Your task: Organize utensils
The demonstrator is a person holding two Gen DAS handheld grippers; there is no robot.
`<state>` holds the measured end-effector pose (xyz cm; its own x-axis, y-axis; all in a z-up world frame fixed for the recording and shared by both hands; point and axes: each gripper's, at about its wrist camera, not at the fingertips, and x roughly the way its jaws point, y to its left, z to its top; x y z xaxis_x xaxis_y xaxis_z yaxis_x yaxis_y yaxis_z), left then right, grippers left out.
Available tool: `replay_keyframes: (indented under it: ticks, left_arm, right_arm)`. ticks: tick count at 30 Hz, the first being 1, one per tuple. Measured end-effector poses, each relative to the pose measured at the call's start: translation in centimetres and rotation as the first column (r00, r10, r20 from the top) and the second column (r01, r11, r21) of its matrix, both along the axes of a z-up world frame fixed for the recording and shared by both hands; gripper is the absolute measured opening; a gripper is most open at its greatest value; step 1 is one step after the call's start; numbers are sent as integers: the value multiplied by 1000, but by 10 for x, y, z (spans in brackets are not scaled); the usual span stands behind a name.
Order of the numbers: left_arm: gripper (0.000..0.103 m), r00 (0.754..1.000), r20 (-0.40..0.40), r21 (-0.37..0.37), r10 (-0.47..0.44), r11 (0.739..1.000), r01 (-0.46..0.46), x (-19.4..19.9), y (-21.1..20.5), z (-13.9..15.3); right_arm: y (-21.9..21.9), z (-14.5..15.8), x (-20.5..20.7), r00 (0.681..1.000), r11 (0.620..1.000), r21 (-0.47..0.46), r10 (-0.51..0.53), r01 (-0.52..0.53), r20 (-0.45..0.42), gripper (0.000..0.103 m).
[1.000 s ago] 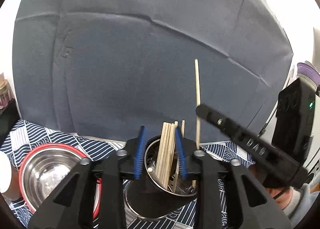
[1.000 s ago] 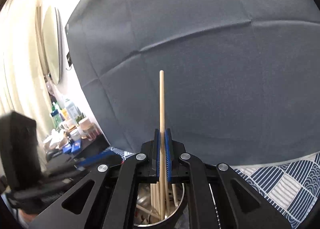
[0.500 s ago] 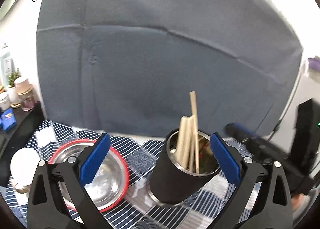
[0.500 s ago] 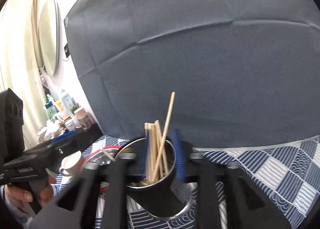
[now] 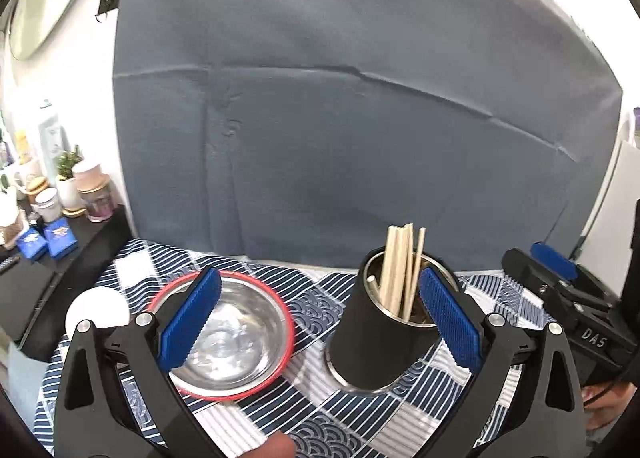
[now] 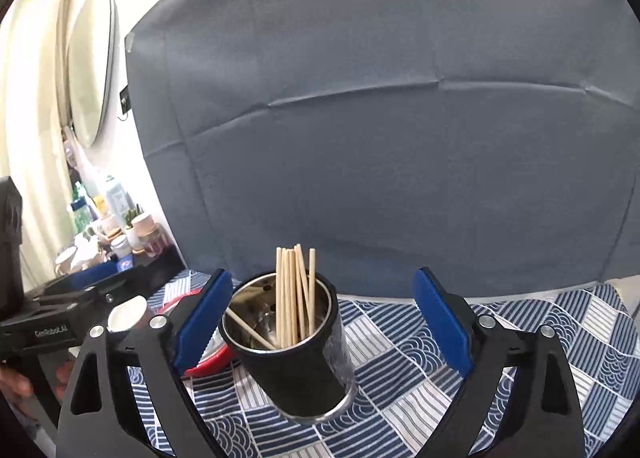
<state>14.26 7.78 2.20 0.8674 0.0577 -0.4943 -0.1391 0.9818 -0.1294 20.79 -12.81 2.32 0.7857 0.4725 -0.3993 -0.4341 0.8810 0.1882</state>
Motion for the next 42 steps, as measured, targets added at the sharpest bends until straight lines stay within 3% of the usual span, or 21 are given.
replay_keyframes:
  ticks: [7,13,18,21,27,34,42]
  left_arm:
    - [97,997,-46,-30,-68,997,67,-20,-5,1]
    - [97,995,-76,65,-70,995,75,-35,-17,1]
    - [97,990,-113,14,-78,997,81,-47,-19,-1]
    - [97,989,-137,23,-57,998,61,-54,-21,-3]
    - [97,986,-166,36,-30,999,36,-67,-24,-5]
    - [97,976,-216,62,0,998,14,-84,-31,-6]
    - [97,966,-258,54,-16,998,31,-104,-44,0]
  right_arm:
    - [-7,7,-14,998,998,-37,-55,54,-25,93]
    - [-16,9,-28,994,994,-63,-92,88,-64,94]
    - [-24,14,-45,994,994,-66,-90,86,-66,94]
    - [-29,19,-57,994,995,-61,-78,74,-79,94]
    - [-41,23,-74,982,993,-65,-103,94,-159,95]
    - [-48,15,-95,965,985,-147,-122,89,-233,95]
    - [-62,9,-129,938,979,-183,-147,92,-314,95]
